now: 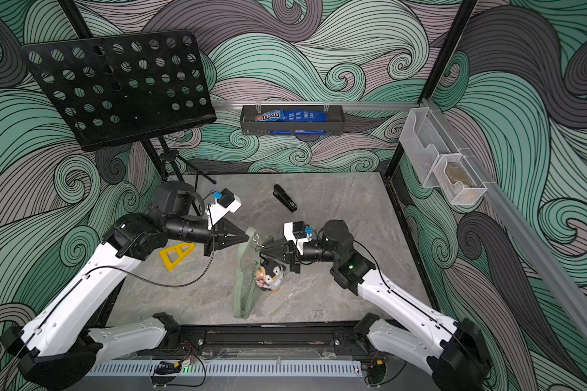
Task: Remove the decoration from the bag
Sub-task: Pick up the bag from the center of the board.
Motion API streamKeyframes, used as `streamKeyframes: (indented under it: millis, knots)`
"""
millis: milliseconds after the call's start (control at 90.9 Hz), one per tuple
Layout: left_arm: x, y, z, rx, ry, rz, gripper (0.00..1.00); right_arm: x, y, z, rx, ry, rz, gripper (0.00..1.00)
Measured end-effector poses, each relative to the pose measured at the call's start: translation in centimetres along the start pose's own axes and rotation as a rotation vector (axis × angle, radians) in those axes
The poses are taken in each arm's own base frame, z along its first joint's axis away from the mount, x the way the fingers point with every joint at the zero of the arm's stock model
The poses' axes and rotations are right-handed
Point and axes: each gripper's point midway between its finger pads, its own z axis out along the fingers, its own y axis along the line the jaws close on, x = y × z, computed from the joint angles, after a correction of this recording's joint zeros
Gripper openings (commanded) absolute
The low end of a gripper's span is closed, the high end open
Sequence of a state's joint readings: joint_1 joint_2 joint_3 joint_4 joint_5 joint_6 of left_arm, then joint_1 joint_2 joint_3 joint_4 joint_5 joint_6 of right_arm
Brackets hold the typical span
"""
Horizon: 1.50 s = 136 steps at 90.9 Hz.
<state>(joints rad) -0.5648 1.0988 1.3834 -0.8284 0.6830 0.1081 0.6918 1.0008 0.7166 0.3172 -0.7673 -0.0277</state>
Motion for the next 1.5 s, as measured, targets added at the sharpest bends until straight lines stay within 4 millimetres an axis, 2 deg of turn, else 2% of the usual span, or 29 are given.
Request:
streamKeyframes:
  millis: [33, 99, 132, 264, 385, 495, 594, 748, 935, 1013, 1123, 1299, 1365, 1442, 1497]
  knots:
    - [0.3, 0.5, -0.3, -0.044, -0.02, -0.002, 0.51, 0.0, 0.0, -0.1, 0.003, 0.003, -0.002, 0.0]
    - [1.0, 1.4, -1.0, -0.127, -0.062, -0.003, 0.71, 0.1, 0.1, -0.2, 0.007, 0.013, -0.003, 0.0]
    - [1.4, 1.7, -1.3, -0.158, -0.081, -0.002, 0.78, 0.2, 0.2, -0.3, 0.008, 0.021, 0.0, 0.0]
    - [1.9, 1.6, -2.1, -0.198, -0.197, 0.036, 0.77, -0.2, 0.3, -0.4, 0.006, 0.04, 0.001, 0.0]
    - [0.9, 0.3, -1.9, -0.111, -0.305, 0.089, 0.77, -0.9, 0.8, -0.5, -0.016, 0.04, -0.004, 0.0]
    - [-0.4, -1.0, -0.8, 0.018, -0.336, 0.121, 0.69, -1.4, 1.6, -0.8, -0.045, 0.038, -0.01, 0.0]
    - [-0.6, -1.5, 0.8, 0.12, -0.317, 0.117, 0.61, -1.8, 2.2, -1.1, -0.061, 0.032, -0.015, 0.0]
    - [-0.1, -2.6, 3.0, 0.245, -0.273, 0.105, 0.6, -2.3, 2.8, -1.5, -0.075, 0.021, -0.026, 0.0]
    - [-0.2, -5.4, 2.9, 0.352, -0.282, 0.163, 0.6, -2.1, 3.0, -1.7, -0.075, 0.032, -0.013, 0.0]
    - [-0.1, -6.1, 2.8, 0.38, -0.282, 0.175, 0.56, -1.9, 2.9, -1.7, -0.073, 0.039, -0.005, 0.0]
    - [0.0, -6.5, 2.8, 0.397, -0.279, 0.18, 0.4, -1.7, 2.9, -1.7, -0.07, 0.045, 0.002, 0.0]
    - [0.2, -6.2, 3.3, 0.405, -0.263, 0.169, 0.39, -2.0, 2.8, -1.7, -0.062, 0.044, 0.004, 0.0]
    - [0.4, -6.1, 3.8, 0.408, -0.252, 0.16, 0.26, -2.3, 2.8, -1.7, -0.058, 0.039, 0.001, 0.0]
    - [0.7, -5.7, 4.3, 0.41, -0.236, 0.145, 0.0, -2.4, 2.8, -1.8, -0.055, 0.036, 0.0, 0.0]
    - [0.8, -5.8, 4.5, 0.419, -0.231, 0.155, 0.0, -2.3, 2.6, -1.8, -0.044, 0.043, 0.011, 0.0]
